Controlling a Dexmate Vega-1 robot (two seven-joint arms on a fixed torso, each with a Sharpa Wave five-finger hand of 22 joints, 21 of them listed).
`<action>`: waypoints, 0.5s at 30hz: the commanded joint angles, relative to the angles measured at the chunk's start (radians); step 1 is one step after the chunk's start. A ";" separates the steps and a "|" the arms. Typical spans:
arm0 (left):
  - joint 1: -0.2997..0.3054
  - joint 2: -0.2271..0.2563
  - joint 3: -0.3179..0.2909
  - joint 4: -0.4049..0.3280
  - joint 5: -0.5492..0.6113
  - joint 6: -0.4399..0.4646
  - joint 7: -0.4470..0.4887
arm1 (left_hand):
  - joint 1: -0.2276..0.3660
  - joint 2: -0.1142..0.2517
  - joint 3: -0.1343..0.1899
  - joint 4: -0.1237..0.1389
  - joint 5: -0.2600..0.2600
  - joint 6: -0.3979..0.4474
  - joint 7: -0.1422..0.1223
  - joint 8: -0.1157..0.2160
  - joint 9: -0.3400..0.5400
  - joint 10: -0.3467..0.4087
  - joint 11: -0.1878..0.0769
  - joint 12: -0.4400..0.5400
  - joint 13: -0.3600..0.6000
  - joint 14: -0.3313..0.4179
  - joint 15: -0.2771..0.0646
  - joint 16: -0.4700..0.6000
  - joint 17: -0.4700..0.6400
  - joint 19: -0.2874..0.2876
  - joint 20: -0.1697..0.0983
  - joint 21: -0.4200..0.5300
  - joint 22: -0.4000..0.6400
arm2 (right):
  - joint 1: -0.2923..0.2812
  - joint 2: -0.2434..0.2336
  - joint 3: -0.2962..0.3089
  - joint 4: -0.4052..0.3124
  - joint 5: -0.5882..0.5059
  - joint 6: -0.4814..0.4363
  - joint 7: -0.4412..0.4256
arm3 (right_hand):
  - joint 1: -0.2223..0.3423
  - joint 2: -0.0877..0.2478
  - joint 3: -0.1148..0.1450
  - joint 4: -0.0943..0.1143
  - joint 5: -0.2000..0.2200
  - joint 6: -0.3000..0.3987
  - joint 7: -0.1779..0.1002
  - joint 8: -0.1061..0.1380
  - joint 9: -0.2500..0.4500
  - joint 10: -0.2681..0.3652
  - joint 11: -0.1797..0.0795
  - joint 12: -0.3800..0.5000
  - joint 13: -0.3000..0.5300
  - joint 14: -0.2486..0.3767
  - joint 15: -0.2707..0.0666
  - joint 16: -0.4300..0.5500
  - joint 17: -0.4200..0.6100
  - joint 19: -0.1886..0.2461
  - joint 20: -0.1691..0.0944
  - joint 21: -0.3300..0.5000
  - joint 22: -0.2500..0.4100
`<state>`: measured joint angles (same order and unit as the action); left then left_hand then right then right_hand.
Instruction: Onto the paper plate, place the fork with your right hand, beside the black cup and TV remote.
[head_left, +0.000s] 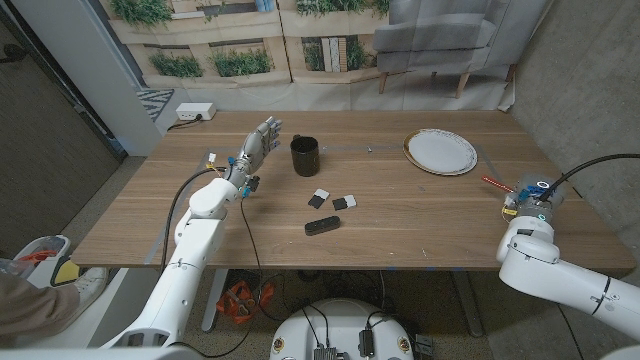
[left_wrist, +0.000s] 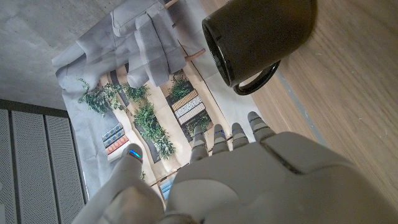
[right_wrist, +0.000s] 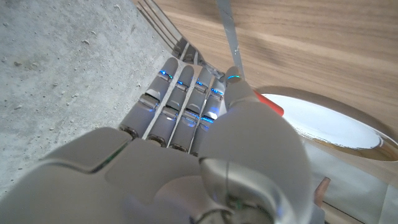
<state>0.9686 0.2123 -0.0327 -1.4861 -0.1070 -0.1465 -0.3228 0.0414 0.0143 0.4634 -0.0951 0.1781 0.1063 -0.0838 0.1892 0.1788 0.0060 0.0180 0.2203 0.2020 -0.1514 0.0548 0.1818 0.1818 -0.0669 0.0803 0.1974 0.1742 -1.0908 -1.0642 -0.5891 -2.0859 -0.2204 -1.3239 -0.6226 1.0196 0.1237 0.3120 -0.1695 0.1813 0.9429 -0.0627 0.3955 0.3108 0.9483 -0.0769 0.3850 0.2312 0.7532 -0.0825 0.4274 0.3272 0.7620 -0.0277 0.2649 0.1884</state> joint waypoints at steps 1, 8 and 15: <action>0.005 0.003 -0.004 -0.007 -0.002 -0.002 -0.002 | 0.001 0.006 -0.003 -0.001 0.000 0.007 0.000 0.000 0.003 0.001 0.006 0.008 0.004 -0.009 0.002 0.006 0.002 -0.002 0.007 -0.003 0.003 | 0.008 -0.015 -0.003 -0.017 -0.015 0.027 -0.006 | 0.007 0.004 0.006 0.008 0.002 0.014 -0.009 0.013 0.036 0.008 -0.004 0.003 0.005 0.012 -0.144 -0.001 0.003 0.017 -0.003 0.010 0.007; 0.005 0.002 -0.003 -0.012 0.000 0.004 0.003 | 0.002 0.007 -0.002 -0.001 0.000 0.008 0.001 0.000 0.003 0.001 0.004 0.008 0.004 -0.009 0.002 0.006 0.002 -0.002 0.007 -0.003 0.003 | 0.012 -0.029 0.000 -0.025 -0.018 0.046 -0.002 | 0.011 0.004 0.003 0.009 0.002 0.015 -0.007 0.014 0.038 0.010 -0.006 0.004 0.006 0.016 -0.144 -0.002 0.003 0.043 -0.003 0.024 0.010; 0.001 0.004 0.000 -0.013 0.004 0.001 0.001 | 0.002 0.008 -0.002 -0.001 0.000 0.011 0.003 0.001 0.003 0.001 0.007 0.008 0.004 -0.009 0.001 0.006 0.002 -0.001 0.007 -0.002 0.003 | 0.006 -0.043 0.012 -0.030 -0.026 0.081 -0.014 | 0.012 0.005 0.002 0.010 0.002 0.018 -0.008 0.014 0.037 0.013 -0.007 0.004 0.005 0.019 -0.144 -0.004 0.003 0.044 -0.003 0.027 0.012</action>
<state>0.9722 0.2138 -0.0350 -1.4935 -0.1084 -0.1470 -0.3231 0.0414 0.0143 0.4634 -0.0950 0.1781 0.1063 -0.0838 0.1892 0.1788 0.0060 0.0179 0.2203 0.2020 -0.1514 0.0548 0.1818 0.1818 -0.0669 0.0803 0.1974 0.1742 -1.0828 -1.0870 -0.5900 -2.1046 -0.2350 -1.2852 -0.6269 1.0197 0.1238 0.3120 -0.1695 0.1776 0.9428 -0.0628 0.3978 0.3108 0.9537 -0.0823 0.3849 0.2354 0.7621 -0.0842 0.4274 0.3271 0.7994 -0.0303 0.2856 0.1980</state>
